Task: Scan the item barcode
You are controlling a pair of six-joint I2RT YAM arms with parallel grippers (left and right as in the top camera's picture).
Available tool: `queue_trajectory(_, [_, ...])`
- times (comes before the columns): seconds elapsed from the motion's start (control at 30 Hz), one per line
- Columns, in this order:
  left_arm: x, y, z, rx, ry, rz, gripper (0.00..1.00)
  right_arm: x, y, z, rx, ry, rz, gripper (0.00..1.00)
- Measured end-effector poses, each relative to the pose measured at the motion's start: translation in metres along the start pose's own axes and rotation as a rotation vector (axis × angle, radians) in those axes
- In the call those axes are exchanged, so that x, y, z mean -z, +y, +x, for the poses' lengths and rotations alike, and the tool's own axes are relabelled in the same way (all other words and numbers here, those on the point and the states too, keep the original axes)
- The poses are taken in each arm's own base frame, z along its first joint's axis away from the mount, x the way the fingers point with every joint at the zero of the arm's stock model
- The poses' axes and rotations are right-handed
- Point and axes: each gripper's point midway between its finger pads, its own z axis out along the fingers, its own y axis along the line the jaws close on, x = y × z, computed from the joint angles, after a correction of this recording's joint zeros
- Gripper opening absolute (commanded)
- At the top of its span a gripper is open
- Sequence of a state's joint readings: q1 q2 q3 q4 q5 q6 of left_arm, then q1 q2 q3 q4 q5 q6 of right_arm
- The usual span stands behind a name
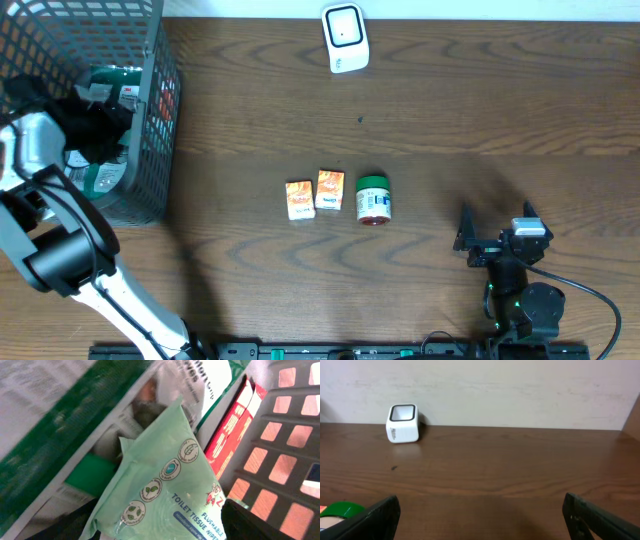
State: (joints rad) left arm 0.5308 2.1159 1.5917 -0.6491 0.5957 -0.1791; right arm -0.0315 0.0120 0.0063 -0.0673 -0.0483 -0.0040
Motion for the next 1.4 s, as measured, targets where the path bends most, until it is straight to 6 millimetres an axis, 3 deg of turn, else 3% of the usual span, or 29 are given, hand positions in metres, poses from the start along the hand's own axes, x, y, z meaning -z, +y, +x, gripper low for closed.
queue_trajectory(0.37, [-0.034,-0.049,0.011,-0.161,-0.007,-0.023,0.76,0.0,0.0,0.0,0.0,0.0,0.0,0.99])
queue_trajectory(1.1, [-0.045,-0.053,0.0,-0.209,-0.065,-0.05,0.79,0.0,0.0,0.0,0.0,0.0,0.0,0.99])
queue_trajectory(1.4, [-0.051,-0.047,-0.007,-0.202,-0.084,-0.057,0.45,0.0,0.0,0.0,0.0,0.0,0.0,0.99])
